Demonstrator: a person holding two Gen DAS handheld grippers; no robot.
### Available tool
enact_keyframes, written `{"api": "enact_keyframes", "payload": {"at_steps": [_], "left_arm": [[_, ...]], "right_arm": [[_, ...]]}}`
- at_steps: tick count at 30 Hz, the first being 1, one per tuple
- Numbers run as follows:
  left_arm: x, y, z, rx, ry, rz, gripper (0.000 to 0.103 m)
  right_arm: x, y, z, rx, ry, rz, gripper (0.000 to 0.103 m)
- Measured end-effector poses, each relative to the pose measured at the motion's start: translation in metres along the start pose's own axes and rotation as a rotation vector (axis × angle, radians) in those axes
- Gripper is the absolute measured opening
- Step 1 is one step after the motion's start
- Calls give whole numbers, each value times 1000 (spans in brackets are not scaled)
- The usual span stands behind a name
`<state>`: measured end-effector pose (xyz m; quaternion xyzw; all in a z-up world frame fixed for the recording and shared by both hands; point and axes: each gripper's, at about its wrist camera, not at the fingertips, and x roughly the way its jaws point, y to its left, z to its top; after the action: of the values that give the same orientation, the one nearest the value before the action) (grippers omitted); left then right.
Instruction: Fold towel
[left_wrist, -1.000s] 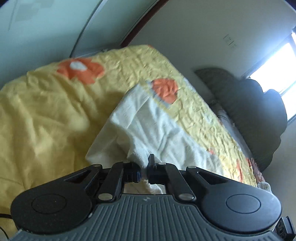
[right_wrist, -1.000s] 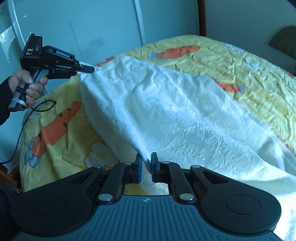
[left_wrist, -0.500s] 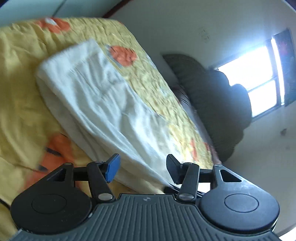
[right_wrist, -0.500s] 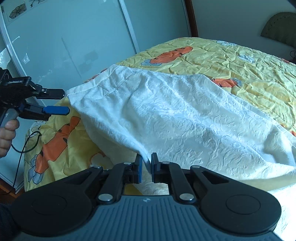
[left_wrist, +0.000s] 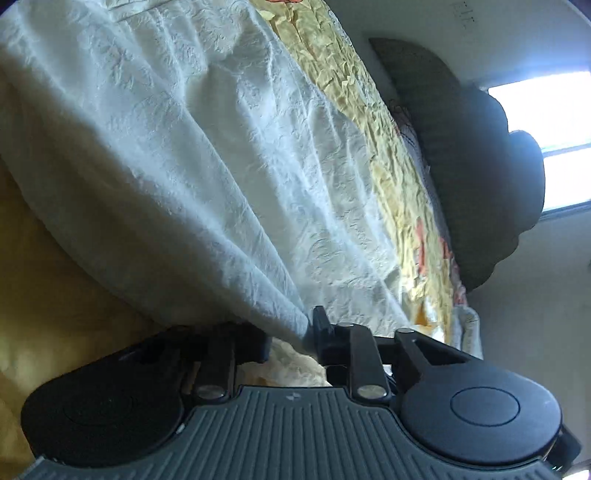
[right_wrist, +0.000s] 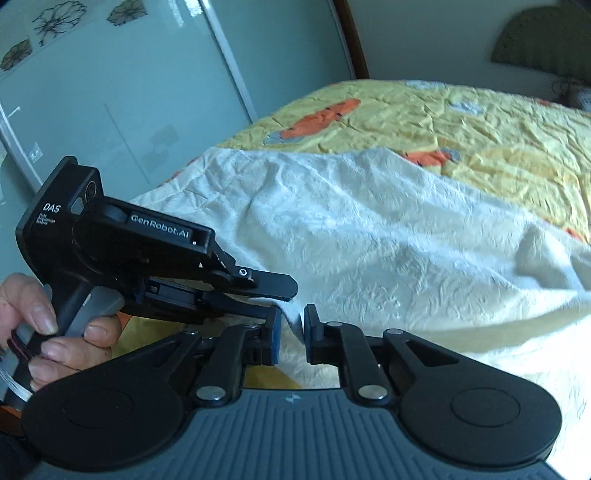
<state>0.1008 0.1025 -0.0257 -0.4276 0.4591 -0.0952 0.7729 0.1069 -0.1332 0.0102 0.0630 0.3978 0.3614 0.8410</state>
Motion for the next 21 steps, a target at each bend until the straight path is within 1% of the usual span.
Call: {"api": "enact_keyframes", "payload": {"at_steps": [2, 3, 4, 6, 7, 8, 9, 10, 12, 14, 16, 18, 19, 20, 21], "left_arm": [[1, 1, -6, 82, -34, -11, 13], [0, 1, -11, 129, -54, -16, 13], [-1, 2, -14, 164, -71, -21, 14], [-2, 7, -20, 187, -97, -44, 15], [-2, 9, -21, 185, -103, -58, 15], [-1, 10, -20, 185, -106, -71, 15], [-1, 11, -20, 185, -109, -85, 15], [0, 14, -20, 184, -110, -96, 15], [0, 19, -21, 187, -115, -115, 15], [0, 20, -22, 194, -118, -122, 15], [1, 21, -22, 196, -121, -126, 15], [-1, 23, -23, 205, -124, -133, 15], [-2, 23, -23, 209, -124, -137, 15], [-1, 24, -23, 213, -124, -140, 15], [-1, 24, -23, 217, -124, -143, 15]], "right_arm": [[-22, -18, 0, 44, -60, -25, 20], [-36, -33, 4, 82, -98, -57, 21], [-55, -56, 12, 144, -149, -117, 23], [-87, -105, 30, 273, -226, -259, 38], [-100, -131, 39, 328, -255, -338, 59], [-109, -157, 48, 379, -264, -415, 75], [-114, -186, 58, 433, -244, -494, 76], [-115, -211, 66, 487, -210, -552, 76], [-113, -256, 77, 585, -133, -607, 76], [-104, -279, 85, 615, -73, -660, 75], [-94, -292, 87, 603, -23, -701, 75], [-82, -302, 88, 599, 43, -714, 63], [-75, -305, 89, 591, 74, -727, 51], [-69, -305, 90, 580, 101, -739, 49], [-62, -309, 92, 570, 130, -750, 49]]}}
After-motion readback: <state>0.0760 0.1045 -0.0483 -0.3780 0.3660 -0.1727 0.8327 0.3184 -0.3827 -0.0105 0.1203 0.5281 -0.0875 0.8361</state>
